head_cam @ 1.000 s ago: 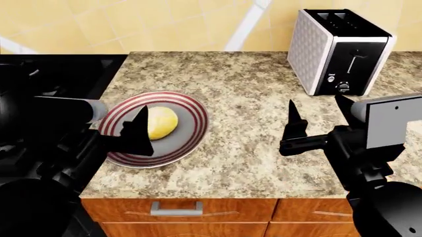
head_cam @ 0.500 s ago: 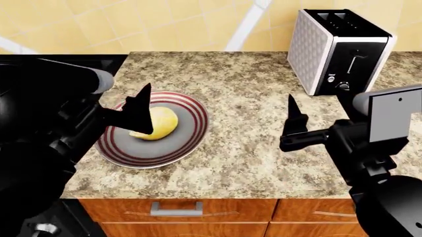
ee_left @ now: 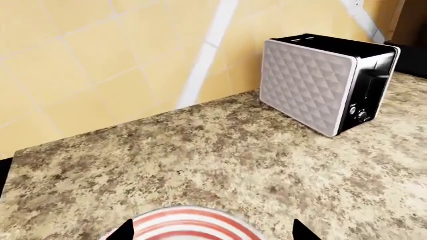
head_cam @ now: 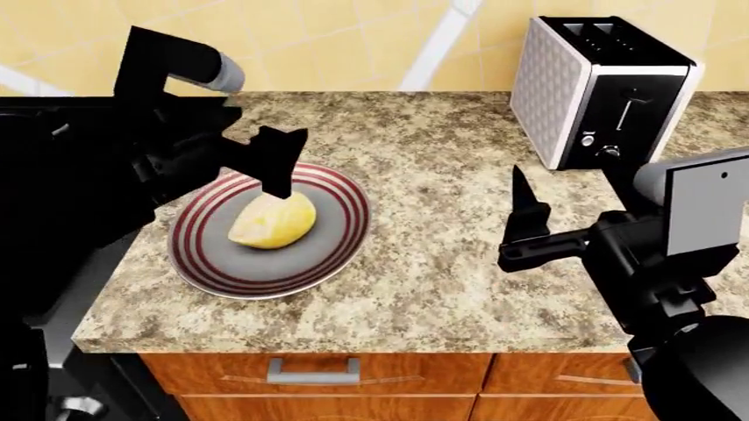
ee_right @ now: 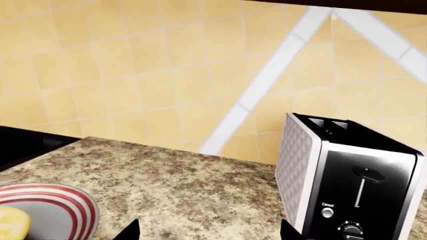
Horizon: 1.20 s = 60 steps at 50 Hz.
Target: Frozen meat rests on a plate on the counter. Retrieve the meat and place it in a pot on a burner. Then turn the burner on.
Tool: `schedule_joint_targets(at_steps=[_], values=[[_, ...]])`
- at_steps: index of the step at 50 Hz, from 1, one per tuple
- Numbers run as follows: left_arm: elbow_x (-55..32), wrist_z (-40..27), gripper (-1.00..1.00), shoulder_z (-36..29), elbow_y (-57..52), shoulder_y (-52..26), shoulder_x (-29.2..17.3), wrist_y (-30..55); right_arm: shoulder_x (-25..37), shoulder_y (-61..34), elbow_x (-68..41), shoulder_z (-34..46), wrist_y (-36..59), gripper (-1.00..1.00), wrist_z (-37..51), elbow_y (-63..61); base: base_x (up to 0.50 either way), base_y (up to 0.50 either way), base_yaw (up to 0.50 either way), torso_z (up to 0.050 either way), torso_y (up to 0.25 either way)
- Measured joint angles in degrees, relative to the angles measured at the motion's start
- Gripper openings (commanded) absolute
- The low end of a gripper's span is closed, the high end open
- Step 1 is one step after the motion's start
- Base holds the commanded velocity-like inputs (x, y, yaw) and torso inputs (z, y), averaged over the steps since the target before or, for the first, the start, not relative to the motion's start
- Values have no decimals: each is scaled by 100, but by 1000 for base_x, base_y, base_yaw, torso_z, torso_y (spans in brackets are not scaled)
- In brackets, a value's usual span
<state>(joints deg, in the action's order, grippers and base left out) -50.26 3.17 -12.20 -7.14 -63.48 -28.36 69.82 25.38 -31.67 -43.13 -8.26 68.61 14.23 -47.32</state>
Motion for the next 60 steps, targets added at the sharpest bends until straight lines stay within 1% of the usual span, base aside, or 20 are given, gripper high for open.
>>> schedule_joint_targets(at_steps=[17,32,43,60], values=[[562,852,100,-695,1869,-919,182,-502,49,-87,-8,113,14,100,63,68,0,0,0,0,0],[996,1353,100,-1081,3177,-1289,383,-1081,92,-172,-2,248,35,100,120,127,0,0,0,0,0],[1128,1534,100,-1225,3626,-1316,468,-1300,121,-237,16,347,39,100,165,179,0,0,0,0,0],[1203,1667,100,-1395,3876,-1152,523,-1418,163,-265,64,478,-27,100,192,306,0,0,0,0,0]])
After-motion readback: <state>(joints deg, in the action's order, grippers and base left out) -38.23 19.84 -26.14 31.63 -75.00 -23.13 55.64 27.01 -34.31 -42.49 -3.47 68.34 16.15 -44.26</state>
